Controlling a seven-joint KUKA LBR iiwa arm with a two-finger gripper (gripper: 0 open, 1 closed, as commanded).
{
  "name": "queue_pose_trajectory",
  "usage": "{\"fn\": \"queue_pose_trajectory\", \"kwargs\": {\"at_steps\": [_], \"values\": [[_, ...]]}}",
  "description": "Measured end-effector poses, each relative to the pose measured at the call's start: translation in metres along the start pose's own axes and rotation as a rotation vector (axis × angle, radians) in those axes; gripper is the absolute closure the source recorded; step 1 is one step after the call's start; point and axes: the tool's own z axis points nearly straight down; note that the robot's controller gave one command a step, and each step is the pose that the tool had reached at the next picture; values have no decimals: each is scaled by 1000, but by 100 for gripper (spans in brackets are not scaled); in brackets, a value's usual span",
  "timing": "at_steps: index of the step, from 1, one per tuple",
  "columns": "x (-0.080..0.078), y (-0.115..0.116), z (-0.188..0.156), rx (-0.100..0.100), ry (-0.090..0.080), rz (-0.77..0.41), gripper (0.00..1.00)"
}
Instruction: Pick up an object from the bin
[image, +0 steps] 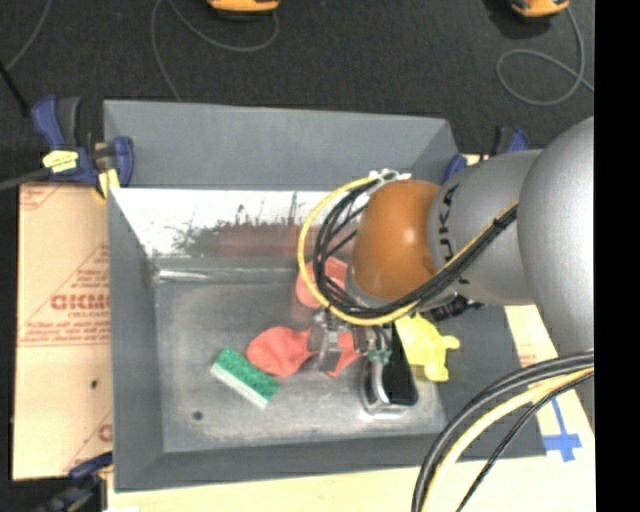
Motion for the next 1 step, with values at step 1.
{"fn": "queue_pose_trajectory", "kwargs": {"at_steps": [1], "values": [[-5,14,-166,-1,-9,-54,100]]}}
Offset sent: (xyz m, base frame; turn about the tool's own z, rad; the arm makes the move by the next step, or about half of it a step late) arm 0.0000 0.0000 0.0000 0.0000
